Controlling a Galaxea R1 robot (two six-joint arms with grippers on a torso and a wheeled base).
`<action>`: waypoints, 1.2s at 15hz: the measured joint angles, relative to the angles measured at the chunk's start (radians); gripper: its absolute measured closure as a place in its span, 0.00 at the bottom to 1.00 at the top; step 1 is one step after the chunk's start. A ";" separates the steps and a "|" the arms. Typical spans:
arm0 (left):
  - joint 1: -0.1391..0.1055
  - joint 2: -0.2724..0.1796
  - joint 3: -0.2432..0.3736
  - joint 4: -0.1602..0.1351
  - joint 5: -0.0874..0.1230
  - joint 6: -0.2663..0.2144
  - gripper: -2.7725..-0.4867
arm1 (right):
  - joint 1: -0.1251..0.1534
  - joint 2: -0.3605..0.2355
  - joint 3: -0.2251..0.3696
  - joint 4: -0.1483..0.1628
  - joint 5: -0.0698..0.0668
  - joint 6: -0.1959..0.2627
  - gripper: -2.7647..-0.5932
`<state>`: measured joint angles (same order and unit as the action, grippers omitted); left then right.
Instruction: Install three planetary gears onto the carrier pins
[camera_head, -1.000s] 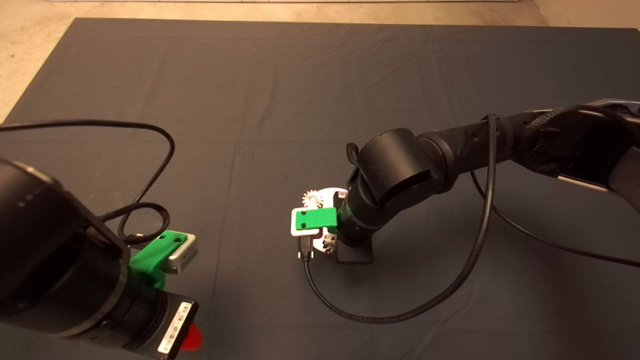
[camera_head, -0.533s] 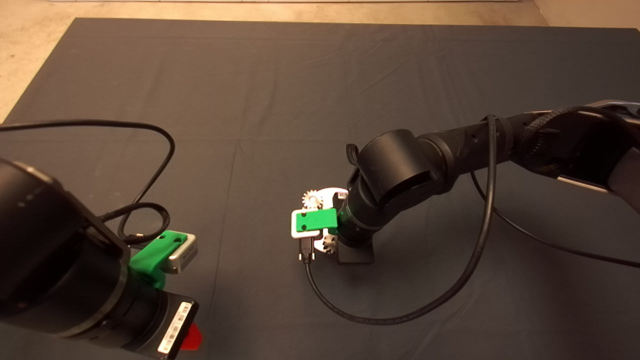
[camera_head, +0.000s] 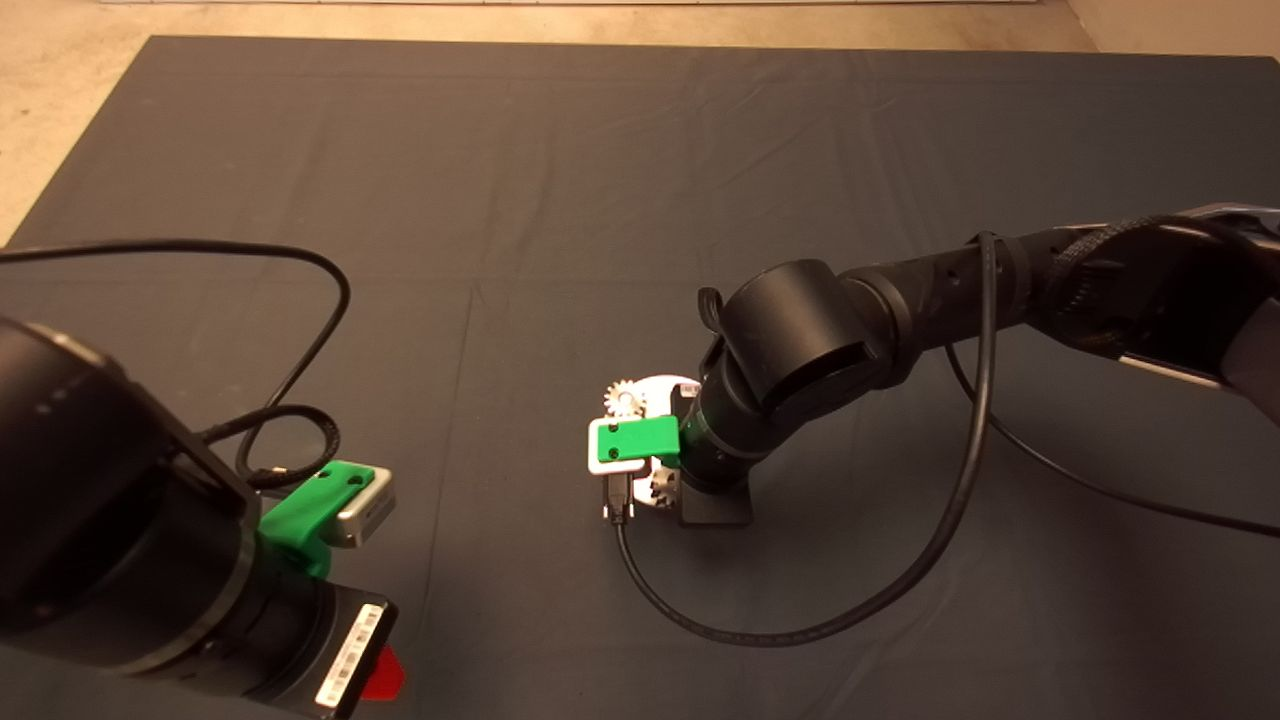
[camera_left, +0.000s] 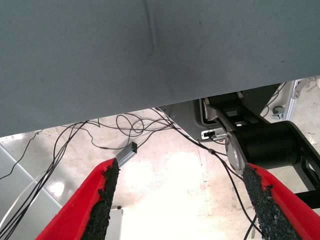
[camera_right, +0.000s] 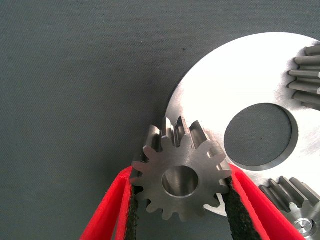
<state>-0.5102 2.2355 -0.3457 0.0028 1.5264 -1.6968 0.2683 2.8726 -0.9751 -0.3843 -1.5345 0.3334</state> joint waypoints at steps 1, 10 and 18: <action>0.000 0.000 0.000 0.000 0.000 0.000 0.45 | 0.000 0.000 0.000 0.000 0.000 0.000 0.79; 0.000 0.000 0.000 0.000 0.000 0.000 0.45 | -0.005 -0.006 -0.007 -0.003 0.000 -0.012 0.79; 0.000 0.000 0.000 0.000 0.000 0.000 0.45 | -0.005 -0.008 -0.008 -0.020 0.000 -0.015 0.79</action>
<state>-0.5102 2.2355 -0.3457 0.0028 1.5264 -1.6968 0.2634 2.8647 -0.9828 -0.4040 -1.5340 0.3185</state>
